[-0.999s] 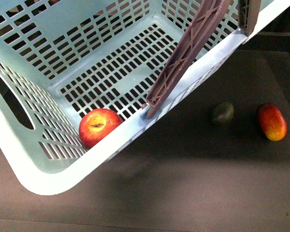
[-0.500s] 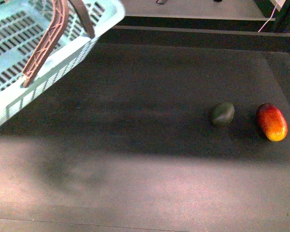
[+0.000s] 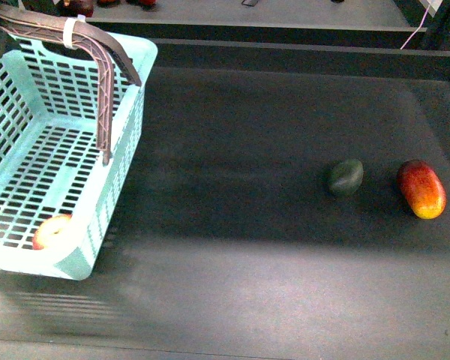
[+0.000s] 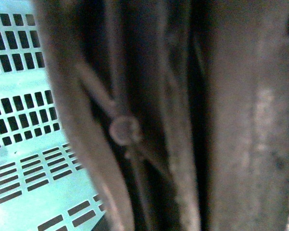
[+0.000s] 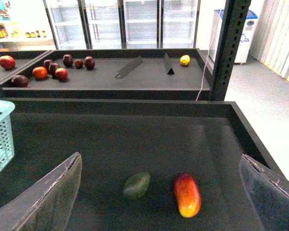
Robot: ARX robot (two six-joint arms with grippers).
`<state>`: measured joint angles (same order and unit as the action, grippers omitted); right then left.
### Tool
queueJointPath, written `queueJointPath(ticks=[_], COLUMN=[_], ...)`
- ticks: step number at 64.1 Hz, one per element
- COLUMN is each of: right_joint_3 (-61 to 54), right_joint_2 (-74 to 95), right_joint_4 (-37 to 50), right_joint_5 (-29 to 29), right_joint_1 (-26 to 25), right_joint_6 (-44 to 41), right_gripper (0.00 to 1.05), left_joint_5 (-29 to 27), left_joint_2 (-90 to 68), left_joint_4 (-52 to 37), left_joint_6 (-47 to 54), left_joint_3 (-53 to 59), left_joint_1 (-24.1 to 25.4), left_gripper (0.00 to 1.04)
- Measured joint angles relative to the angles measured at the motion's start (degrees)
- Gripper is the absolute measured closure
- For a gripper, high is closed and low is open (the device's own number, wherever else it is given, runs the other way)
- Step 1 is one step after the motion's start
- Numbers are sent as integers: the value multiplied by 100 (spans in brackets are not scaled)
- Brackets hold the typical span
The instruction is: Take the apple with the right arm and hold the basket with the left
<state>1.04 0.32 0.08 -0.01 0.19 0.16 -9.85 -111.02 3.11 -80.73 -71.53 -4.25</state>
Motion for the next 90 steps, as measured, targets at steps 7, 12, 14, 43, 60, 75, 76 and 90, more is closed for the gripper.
queueJointPath(ticks=[7,12,14,43,60,75,76,90], right_joint_3=[0,0,0,0,0,0,0,0], right_joint_2=[0,0,0,0,0,0,0,0], right_joint_4=[0,0,0,0,0,0,0,0], right_joint_5=[2,2,2,2,2,2,2,2], right_joint_1=[0,0,0,0,0,0,0,0], right_joint_6=[0,0,0,-2,0,0,-2,0], right_gripper=[9,9,9,9,9,9,9,9], left_joint_5=[61,85,103,501,623,682,680,673], left_joint_2=[-282,-343,-343,-413,76,1123,1215,1495], left_joint_4=[4,68,74,173,420,645,640,-1163], left_joint_6=[-361,-516,-540,-704,-553,-50,-26,1320], left_joint_3=[-55,-57,-66,-74,-46,494,538,1314], left_joint_1=[94,105,109,146,70,76,76,79], left_gripper=[91,91,91,78,33,8,8,17])
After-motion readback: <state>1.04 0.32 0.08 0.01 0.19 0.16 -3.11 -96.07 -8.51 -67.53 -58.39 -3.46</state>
